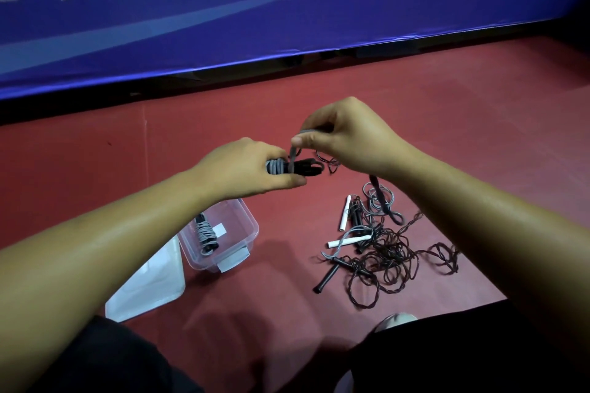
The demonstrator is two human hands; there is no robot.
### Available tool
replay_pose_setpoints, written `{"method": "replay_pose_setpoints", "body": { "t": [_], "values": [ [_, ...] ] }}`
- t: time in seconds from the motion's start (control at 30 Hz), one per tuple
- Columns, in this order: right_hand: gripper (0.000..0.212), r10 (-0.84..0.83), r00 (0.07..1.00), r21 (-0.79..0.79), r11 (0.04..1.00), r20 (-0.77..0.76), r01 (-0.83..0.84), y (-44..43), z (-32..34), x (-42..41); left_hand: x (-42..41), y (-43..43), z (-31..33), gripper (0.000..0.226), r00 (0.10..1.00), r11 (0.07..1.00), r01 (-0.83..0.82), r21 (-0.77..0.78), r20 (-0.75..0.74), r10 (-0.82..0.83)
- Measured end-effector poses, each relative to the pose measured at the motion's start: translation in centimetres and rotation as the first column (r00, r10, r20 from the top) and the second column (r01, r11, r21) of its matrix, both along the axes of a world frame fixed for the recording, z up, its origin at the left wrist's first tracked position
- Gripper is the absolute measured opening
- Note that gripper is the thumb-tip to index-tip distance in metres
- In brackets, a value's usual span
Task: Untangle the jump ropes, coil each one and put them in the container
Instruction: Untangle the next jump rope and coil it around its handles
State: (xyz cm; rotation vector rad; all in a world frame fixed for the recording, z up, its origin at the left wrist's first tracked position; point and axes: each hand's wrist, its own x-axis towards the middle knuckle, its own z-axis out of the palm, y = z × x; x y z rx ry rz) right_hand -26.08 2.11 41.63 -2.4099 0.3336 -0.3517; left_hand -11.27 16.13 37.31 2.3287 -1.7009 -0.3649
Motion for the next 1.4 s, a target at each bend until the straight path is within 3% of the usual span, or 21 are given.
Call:
{"method": "replay_pose_setpoints", "body": {
  "t": [0.2,0.3,0.37,0.43,0.5,0.6,0.73,0.97,1.03,1.1,1.2,1.27,1.3,1.4],
  "values": [
    [0.017,-0.037,0.999,0.046,0.998,-0.023,0.038,-1.8,-1.6,-0.1,0.1,0.3,0.1,0.037,0.985,0.985,0.17,-0.01,-0.006,-0.17],
    [0.024,-0.06,0.996,0.118,0.991,-0.071,0.069,-2.3,-2.5,-0.1,0.1,0.6,0.1,0.024,0.954,0.979,0.156,-0.129,-0.237,-0.183],
    [0.026,-0.061,0.991,0.208,0.974,-0.123,0.085,-2.7,-2.8,-0.3,0.1,0.7,0.1,0.019,0.877,0.97,0.054,-0.236,-0.453,-0.159],
    [0.025,-0.017,0.986,0.293,0.954,-0.168,0.067,-2.8,-3.1,-0.4,0.2,0.7,0.2,0.045,0.733,0.958,-0.086,-0.274,-0.668,-0.125],
    [0.028,0.024,0.981,0.338,0.94,-0.192,0.044,-2.6,-3.2,-0.5,0.2,0.6,0.4,0.05,0.583,0.947,-0.167,-0.274,-0.802,-0.129],
    [0.031,0.018,0.976,0.346,0.936,-0.217,0.06,-2.5,-3.3,-0.3,0.3,0.4,0.6,0.032,0.506,0.93,-0.26,-0.262,-0.857,-0.1],
    [0.016,-0.017,0.96,0.102,0.994,-0.278,0.047,-3.2,-3.7,-0.8,1.6,0.2,0.8,0.007,0.465,0.898,-0.39,-0.206,-0.885,-0.001],
    [0.009,-0.096,0.972,0.128,0.984,-0.215,0.125,-3.6,-3.1,-0.9,3.6,-0.1,0.3,0.014,0.469,0.88,-0.465,-0.096,-0.87,0.153],
    [0.012,-0.064,0.975,0.064,0.995,-0.214,0.079,-3.0,-2.1,-0.6,4.2,-0.4,-0.3,0.023,0.517,0.876,-0.475,-0.081,-0.831,0.203],
    [0.016,-0.01,0.976,0.004,1.0,-0.216,0.011,-1.9,-0.9,-0.4,4.4,-0.6,-0.9,0.029,0.693,0.893,-0.434,-0.117,-0.677,0.248],
    [0.017,0.102,0.973,-0.078,0.99,-0.206,-0.12,0.4,0.3,0.0,3.1,-0.7,-0.9,0.029,0.952,0.957,-0.278,-0.081,-0.16,0.263],
    [0.018,0.119,0.979,-0.13,0.981,-0.168,-0.142,1.5,0.5,0.3,1.6,-0.7,-0.4,0.034,0.961,0.982,-0.186,-0.039,0.202,0.19],
    [0.016,0.112,0.984,-0.137,0.982,-0.14,-0.131,1.7,0.7,0.3,0.8,-0.8,-0.1,0.038,0.951,0.99,-0.141,-0.017,0.276,0.14],
    [0.015,0.058,0.996,-0.115,0.991,-0.06,-0.065,1.2,1.1,-0.1,-1.1,-0.5,0.6,0.051,0.962,0.996,-0.05,0.069,0.273,0.03]
  ]
}}
